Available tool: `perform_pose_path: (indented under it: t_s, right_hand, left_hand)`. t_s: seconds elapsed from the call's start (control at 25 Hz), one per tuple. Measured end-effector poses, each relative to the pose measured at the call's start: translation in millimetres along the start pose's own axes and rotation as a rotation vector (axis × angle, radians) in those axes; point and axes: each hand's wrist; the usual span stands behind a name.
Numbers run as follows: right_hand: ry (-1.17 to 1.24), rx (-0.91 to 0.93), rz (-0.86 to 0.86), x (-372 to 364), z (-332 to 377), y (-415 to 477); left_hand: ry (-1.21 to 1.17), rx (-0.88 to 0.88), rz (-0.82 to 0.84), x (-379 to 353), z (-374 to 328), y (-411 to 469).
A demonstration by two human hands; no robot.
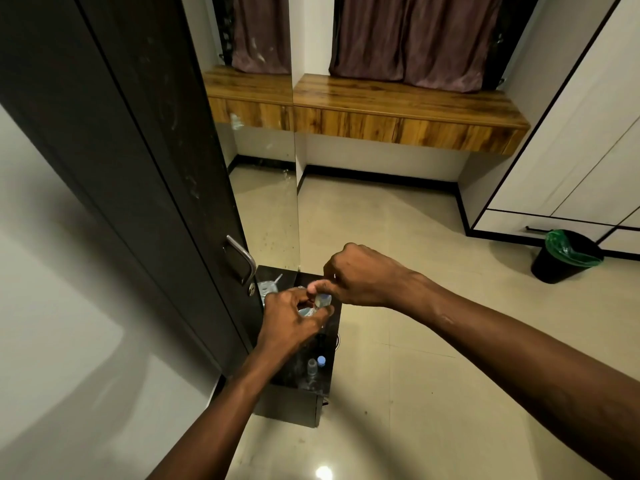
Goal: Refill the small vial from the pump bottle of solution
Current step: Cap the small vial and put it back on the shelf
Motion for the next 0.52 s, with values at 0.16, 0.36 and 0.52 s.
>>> perform_pose_path:
  t_s: [0.16,0.36,0.52]
  right_hand:
    - [0.076,0.070,0.095,6.5,4.2,-0.3]
    - [0.010,0.000,0.070,-0.7,9.1,4.6]
    - [0.019,0.011,0.156,-2.7,10.8,6.0]
  left_hand:
    - [-0.008,0.015,-0.011,1.8,2.5,1.3]
    - [-0.028,0.011,0.005,-2.6,7.0,-1.1]
    - [-0.028,0.020,-0.008,-3.8,12.0,0.3]
Point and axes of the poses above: each hand's wrist, its own y-axis towards the middle knuckle, its own x-axis out of the back of the hand, z = x × y, and after that the axes turned 6 degrees about z, right-handed
